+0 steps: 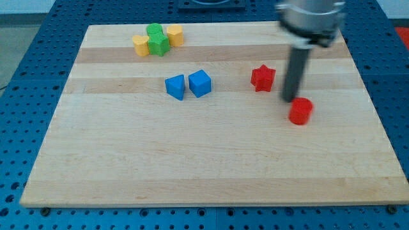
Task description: Push the red blocks and blue cube close to blue triangle
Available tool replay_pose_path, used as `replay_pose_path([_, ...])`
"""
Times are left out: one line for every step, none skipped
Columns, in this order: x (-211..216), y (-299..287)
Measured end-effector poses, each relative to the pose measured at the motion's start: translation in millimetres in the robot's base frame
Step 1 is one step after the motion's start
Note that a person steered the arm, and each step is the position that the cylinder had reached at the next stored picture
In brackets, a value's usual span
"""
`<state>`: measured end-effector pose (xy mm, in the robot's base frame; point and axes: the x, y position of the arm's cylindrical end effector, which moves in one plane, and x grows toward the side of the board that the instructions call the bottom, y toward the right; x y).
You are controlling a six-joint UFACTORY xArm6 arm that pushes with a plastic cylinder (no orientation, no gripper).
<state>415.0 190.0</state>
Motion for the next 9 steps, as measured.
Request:
replay_pose_path([-31.7,18.0])
replay_pose_path([-25.5,-60.9])
replay_pose_path([-15.1,-149.9])
replay_pose_path([-12.3,-137.6])
replay_pose_path([-39.9,-82.7])
replay_pose_path([-63.4,-133.0])
replay_pose_path([-58.8,-165.1])
replay_pose_path([-29.9,-165.1])
replay_pose_path([-27.6,-81.8])
